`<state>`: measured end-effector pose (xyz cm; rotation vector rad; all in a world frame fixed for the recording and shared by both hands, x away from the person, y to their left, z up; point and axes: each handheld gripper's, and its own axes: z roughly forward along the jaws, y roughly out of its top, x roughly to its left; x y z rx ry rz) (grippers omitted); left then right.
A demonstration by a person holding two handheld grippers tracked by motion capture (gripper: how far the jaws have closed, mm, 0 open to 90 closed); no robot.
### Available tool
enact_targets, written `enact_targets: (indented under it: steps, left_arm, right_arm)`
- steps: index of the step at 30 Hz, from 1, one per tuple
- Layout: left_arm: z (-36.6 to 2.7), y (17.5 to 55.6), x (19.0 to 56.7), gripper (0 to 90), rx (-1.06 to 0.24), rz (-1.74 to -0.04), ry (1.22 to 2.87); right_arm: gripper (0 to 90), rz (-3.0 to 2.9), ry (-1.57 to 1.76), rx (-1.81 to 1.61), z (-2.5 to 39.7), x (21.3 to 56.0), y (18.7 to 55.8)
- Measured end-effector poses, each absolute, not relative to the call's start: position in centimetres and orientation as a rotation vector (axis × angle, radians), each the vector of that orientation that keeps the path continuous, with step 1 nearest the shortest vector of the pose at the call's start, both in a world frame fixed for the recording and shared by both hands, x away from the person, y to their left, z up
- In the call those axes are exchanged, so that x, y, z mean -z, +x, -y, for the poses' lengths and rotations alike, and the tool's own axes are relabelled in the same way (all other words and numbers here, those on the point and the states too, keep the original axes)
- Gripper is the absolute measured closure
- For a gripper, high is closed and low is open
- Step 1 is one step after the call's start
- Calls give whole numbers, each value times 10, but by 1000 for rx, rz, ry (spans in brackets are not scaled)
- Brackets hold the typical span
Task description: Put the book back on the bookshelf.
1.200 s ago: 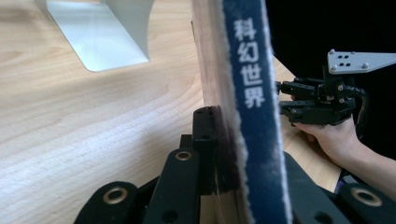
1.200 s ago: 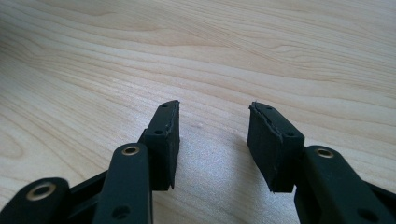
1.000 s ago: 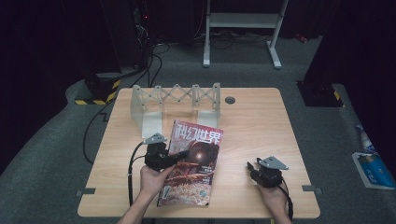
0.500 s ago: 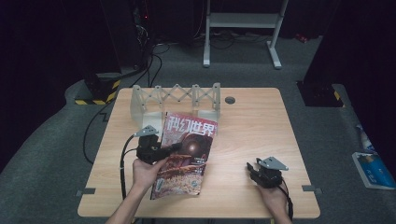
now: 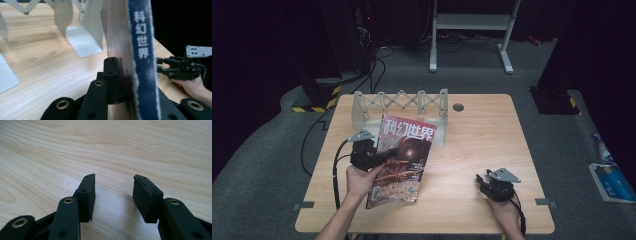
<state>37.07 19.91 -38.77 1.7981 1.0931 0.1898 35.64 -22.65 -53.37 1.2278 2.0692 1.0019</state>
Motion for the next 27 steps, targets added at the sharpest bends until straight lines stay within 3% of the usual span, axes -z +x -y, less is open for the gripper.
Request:
enact_targets:
  steps: [27]
  left_arm:
    - [-213, 392, 359, 834, -300, -1139, 1919]
  right_arm:
    - [528, -2074, 1235, -1007, 227, 534, 357]
